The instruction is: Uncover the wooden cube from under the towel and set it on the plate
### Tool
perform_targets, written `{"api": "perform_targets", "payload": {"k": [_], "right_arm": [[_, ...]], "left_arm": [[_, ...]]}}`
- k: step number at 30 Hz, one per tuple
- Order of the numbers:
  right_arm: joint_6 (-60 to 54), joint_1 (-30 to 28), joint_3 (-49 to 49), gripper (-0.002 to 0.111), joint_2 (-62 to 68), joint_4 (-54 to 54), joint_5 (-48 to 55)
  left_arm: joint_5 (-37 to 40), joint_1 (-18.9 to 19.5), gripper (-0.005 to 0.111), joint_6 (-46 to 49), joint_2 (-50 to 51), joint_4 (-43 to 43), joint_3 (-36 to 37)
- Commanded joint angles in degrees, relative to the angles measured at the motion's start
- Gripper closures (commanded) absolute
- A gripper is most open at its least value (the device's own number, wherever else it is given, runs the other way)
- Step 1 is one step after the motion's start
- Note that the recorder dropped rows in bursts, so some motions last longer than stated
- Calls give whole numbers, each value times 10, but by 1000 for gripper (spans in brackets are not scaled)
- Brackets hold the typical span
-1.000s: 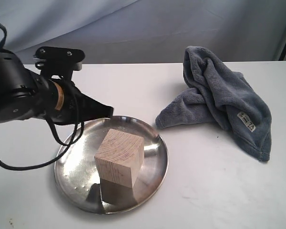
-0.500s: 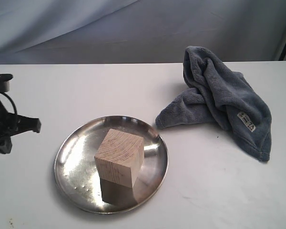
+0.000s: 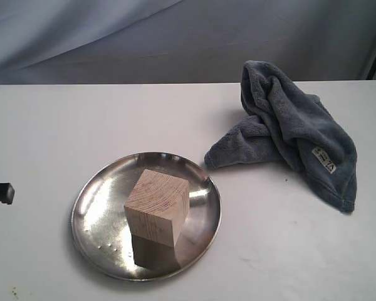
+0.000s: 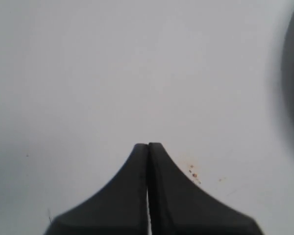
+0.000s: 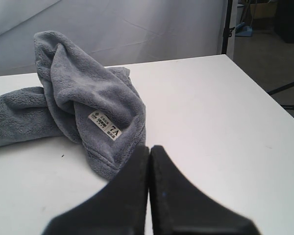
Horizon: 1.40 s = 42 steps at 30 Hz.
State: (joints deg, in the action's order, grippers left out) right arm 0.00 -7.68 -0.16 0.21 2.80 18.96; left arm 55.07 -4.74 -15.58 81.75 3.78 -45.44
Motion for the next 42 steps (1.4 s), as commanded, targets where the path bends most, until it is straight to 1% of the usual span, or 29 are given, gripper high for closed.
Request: {"api": "perform_targets", "payload": {"k": [1,9,16,22,26,29,33,34,37,42], "right_arm": [[0,-2,2,108,-2,-5,0],[0,-2,2,108,-2,-5,0],[0,-2,2,108,-2,-5,0],[0,-2,2,108,-2,-5,0],[0,-2,2,108,-2,-5,0],[0,-2,2,108,-2,-5,0],[0,-2,2,108,-2,-5,0],[0,-2,2,108,-2,-5,0],[0,-2,2,108,-2,-5,-3],[0,-2,2,108,-2,-5,-3]], "left_arm": [[-7,2,107,-16,-60,-7,46],[-7,2,107,-24,-166,-7,107],[-8,2,107,-24,-290,-7,119],[-20,2,107,-24,-476,-2,119],[-65,2,107,-24,-619,13,119],[-82,2,107,-16,-703,18,119],[-129,2,107,-7,-818,46,119],[-150,2,107,-7,-818,55,119],[-164,2,107,-6,-818,71,112],[-223,2,107,-7,-818,119,137]]}}
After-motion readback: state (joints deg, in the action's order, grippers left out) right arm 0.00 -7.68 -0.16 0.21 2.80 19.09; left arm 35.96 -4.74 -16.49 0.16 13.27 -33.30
